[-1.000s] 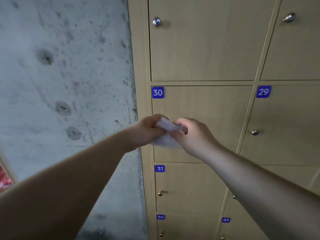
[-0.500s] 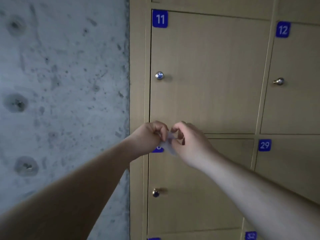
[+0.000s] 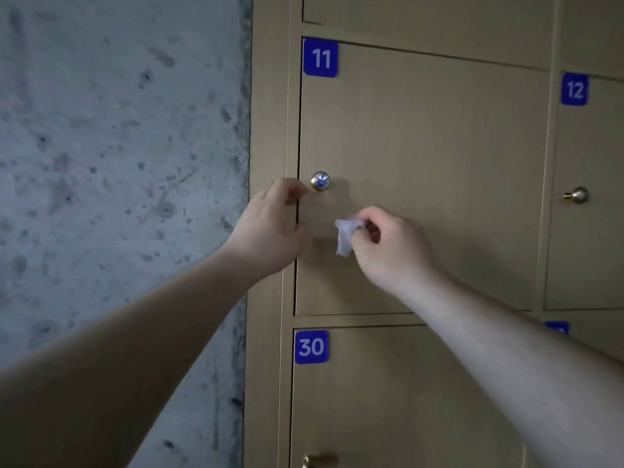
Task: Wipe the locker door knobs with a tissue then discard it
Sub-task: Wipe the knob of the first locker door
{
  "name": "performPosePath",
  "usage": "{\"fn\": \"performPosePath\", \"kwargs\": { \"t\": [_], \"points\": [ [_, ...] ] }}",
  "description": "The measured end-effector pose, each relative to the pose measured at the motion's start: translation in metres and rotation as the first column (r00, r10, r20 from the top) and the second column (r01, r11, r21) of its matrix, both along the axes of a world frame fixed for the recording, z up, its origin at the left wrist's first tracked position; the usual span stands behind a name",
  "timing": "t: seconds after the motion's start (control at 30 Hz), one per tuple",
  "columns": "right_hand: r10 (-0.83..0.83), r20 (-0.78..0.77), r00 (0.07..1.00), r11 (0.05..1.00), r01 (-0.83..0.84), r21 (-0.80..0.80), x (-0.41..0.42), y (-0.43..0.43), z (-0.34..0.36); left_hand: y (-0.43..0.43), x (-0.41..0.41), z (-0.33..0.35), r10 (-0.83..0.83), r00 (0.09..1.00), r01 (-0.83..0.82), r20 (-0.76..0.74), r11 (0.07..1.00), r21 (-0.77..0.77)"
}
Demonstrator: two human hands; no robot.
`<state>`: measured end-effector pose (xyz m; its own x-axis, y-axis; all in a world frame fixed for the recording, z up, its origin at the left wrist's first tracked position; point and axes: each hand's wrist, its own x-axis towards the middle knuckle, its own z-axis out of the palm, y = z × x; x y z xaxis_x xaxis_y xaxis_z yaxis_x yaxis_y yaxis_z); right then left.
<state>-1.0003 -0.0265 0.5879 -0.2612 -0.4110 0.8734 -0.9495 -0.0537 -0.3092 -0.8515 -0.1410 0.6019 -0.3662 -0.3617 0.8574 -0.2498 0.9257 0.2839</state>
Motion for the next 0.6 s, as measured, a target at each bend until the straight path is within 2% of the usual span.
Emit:
{"fn": "performPosePath", "kwargs": {
  "t": [0.07,0.17,0.3,0.43,0.6],
  "points": [
    [0.028,-0.080,0.996,0.999,-0.031,-0.040,-0.006,-0.008,0.008,-0.010,-0.004,0.010,0.204,0.978,-0.196,0.034,0.968,-0.156],
    [0.041,-0.211,0.977,0.990,-0.069,-0.126,-0.019,-0.025,0.019,-0.020,-0.015,0.023,0.365,0.931,-0.346,0.011,0.891,-0.293],
    [0.013,-0.337,0.941,0.970,-0.094,-0.223,-0.038,-0.046,0.040,-0.032,-0.030,0.026,0.461,0.887,-0.435,-0.035,0.806,-0.401],
    [0.068,-0.442,0.894,0.938,-0.209,-0.278,-0.047,-0.054,0.056,-0.041,-0.045,0.014,0.555,0.827,-0.530,-0.088,0.719,-0.450],
    [0.161,-0.556,0.816,0.893,-0.361,-0.271,-0.056,-0.065,0.063,-0.044,-0.049,0.010,0.559,0.813,-0.562,-0.163,0.682,-0.468]
  ]
}}
